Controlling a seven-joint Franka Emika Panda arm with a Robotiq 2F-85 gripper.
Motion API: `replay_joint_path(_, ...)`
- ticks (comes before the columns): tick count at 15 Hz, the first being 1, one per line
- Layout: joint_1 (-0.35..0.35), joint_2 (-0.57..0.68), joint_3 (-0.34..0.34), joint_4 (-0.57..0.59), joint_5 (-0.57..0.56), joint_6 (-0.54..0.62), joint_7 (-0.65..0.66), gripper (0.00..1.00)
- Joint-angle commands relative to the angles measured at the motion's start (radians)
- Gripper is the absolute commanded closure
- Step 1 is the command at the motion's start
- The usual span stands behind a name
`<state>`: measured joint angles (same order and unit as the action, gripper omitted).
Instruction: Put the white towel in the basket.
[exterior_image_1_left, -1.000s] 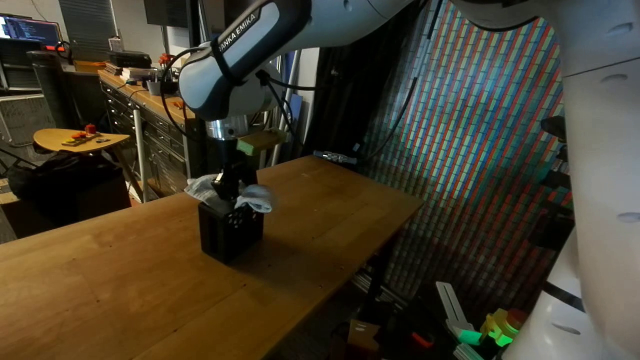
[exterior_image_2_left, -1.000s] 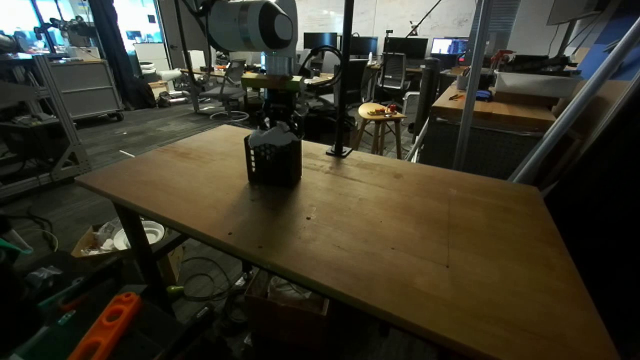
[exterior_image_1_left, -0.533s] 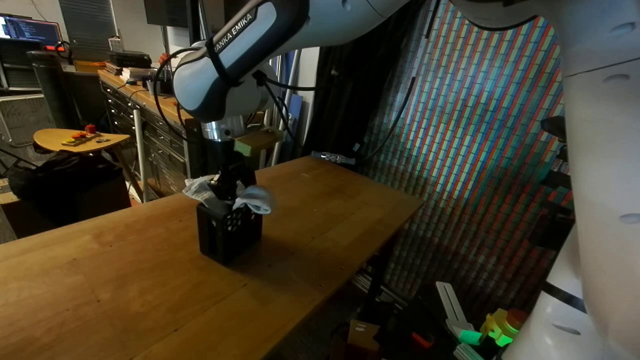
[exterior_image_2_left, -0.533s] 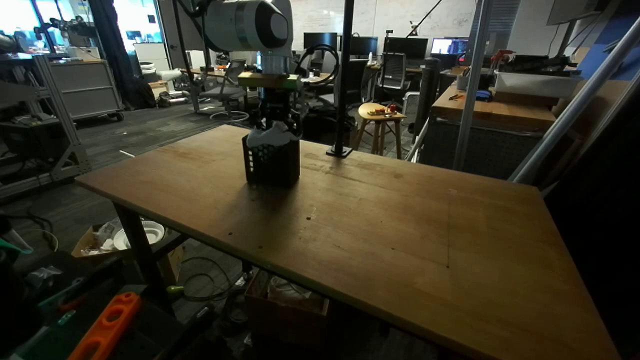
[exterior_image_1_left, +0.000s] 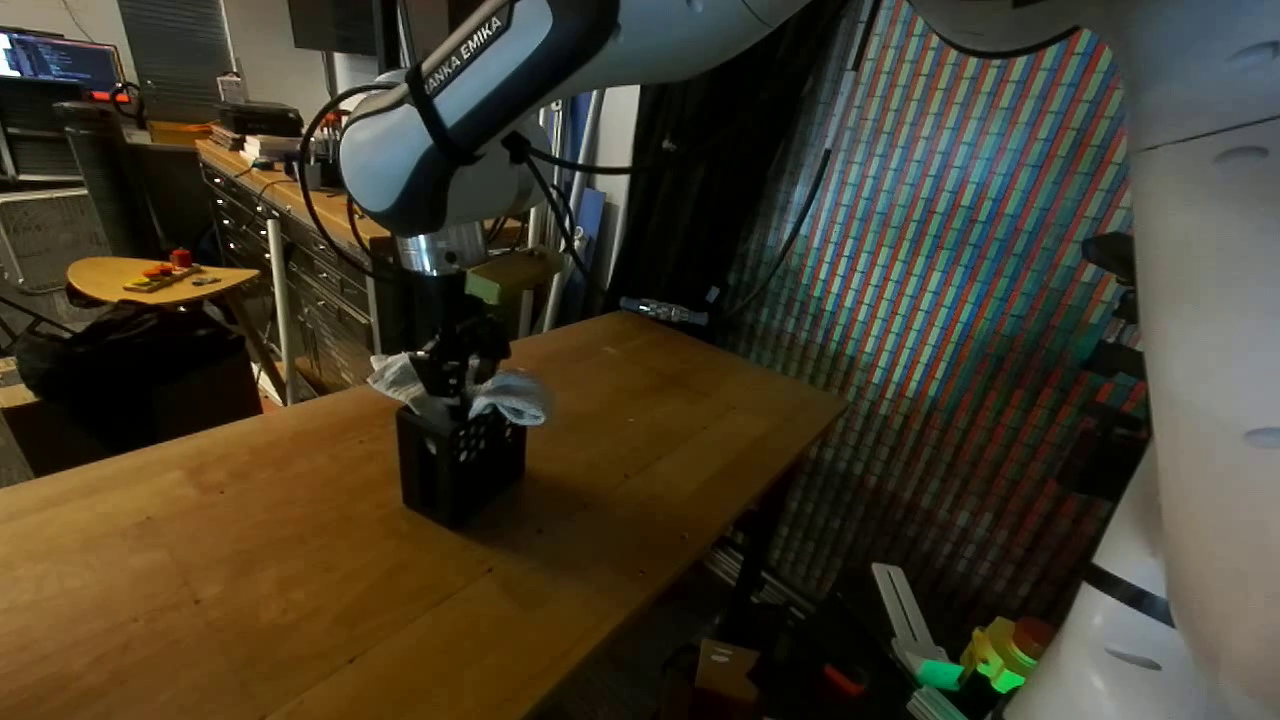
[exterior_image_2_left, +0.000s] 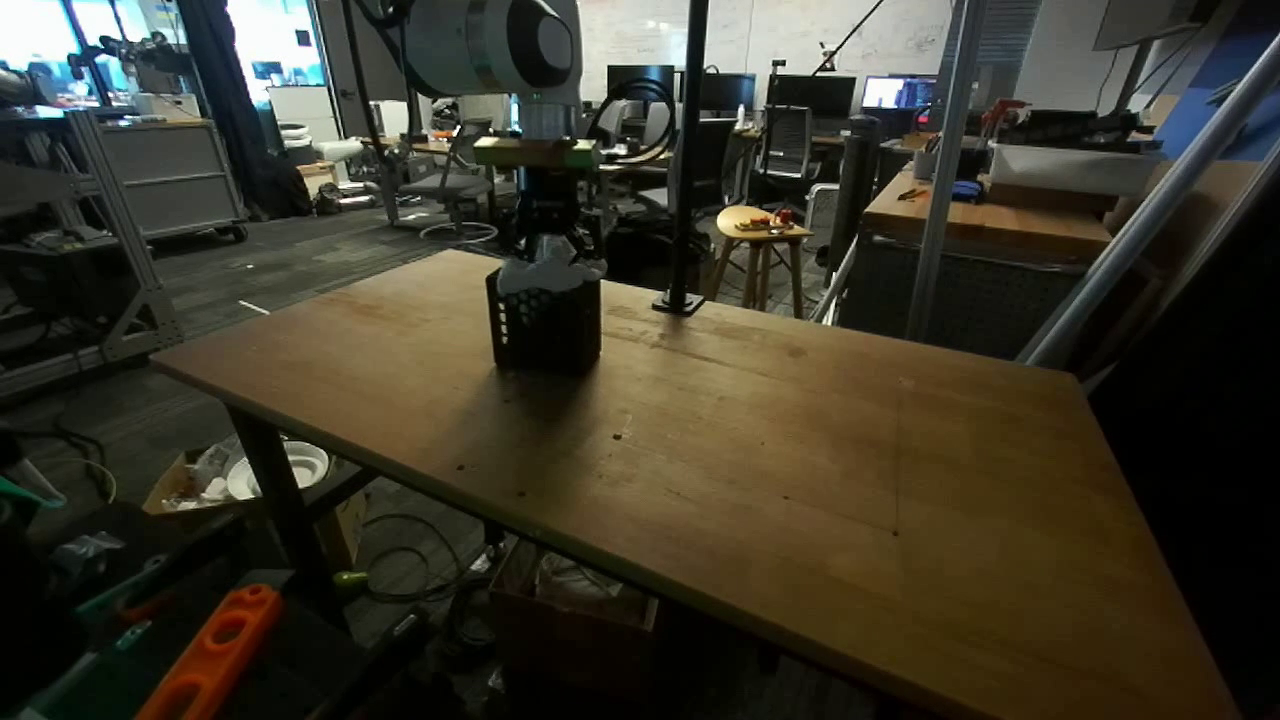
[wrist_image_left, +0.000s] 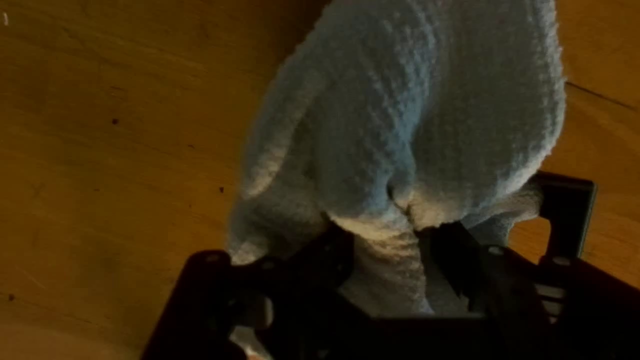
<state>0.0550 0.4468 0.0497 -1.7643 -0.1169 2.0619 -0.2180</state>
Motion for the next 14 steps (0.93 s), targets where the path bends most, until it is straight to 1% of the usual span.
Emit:
replay_joint_path(1,0.009,-0.038,-0.010,0.036,-0.049,-0.058,0.017,0.55)
replay_joint_path(2,0.009,-0.044,-0.010,0.044,-0.060,-0.068,0.018,0.60)
replay_joint_path(7,0.014,-0.072,-0.011,0.083,-0.110,-0.119,0.025,0.43)
replay_joint_path(8,0.014,-0.076,-0.009,0.086,-0.114,-0.121,0.026,0.35)
replay_joint_path(9,0.016,-0.080,-0.008,0.086,-0.118,-0.125,0.029,0.39)
replay_joint_path(10,0.016,-0.082,-0.008,0.085,-0.122,-0.123,0.033,0.49)
replay_joint_path(11,0.018,-0.084,-0.007,0.082,-0.124,-0.117,0.038,0.64)
replay_joint_path(12,0.019,-0.086,-0.006,0.079,-0.124,-0.113,0.040,0.65)
replay_joint_path(14,0.020,-0.081,-0.004,0.073,-0.118,-0.097,0.044,0.79)
